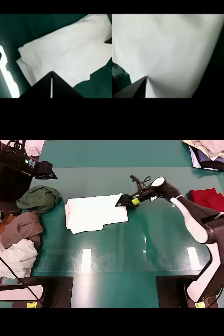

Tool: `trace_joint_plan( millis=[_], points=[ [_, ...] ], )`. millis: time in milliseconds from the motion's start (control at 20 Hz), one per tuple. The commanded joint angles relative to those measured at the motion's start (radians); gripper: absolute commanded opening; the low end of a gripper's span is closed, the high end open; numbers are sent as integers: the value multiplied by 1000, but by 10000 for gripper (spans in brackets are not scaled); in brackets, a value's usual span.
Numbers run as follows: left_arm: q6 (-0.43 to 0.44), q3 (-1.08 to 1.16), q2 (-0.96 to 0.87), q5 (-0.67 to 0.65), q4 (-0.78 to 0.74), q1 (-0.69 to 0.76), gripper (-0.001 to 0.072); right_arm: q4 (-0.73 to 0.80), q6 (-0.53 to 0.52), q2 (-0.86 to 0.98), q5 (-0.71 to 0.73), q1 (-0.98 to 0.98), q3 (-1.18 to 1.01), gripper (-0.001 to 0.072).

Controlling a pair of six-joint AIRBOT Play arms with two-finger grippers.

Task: Fold the shirts.

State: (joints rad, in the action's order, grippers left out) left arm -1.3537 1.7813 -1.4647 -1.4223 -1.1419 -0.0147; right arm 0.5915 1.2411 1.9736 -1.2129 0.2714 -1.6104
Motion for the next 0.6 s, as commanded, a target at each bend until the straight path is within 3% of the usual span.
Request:
trace_joint_plan(
  millis=[0,50,100,350,550],
  points=[
    [0,0,0,-2,0,0,20,-48,-18,53,4,49,-48,355],
    [0,0,0,-2,0,0,20,-49,-39,50,15,56,-48,157],
    [0,0,0,-3,0,0,20,-48,-77,40,17,55,-48,20],
    [0,0,0,-26,0,0,20,3,-94,-107,11,-31,-47,19],
    [-8,0,0,-33,6,1,20,201,-16,-287,-2,-220,-46,19]
  ],
)
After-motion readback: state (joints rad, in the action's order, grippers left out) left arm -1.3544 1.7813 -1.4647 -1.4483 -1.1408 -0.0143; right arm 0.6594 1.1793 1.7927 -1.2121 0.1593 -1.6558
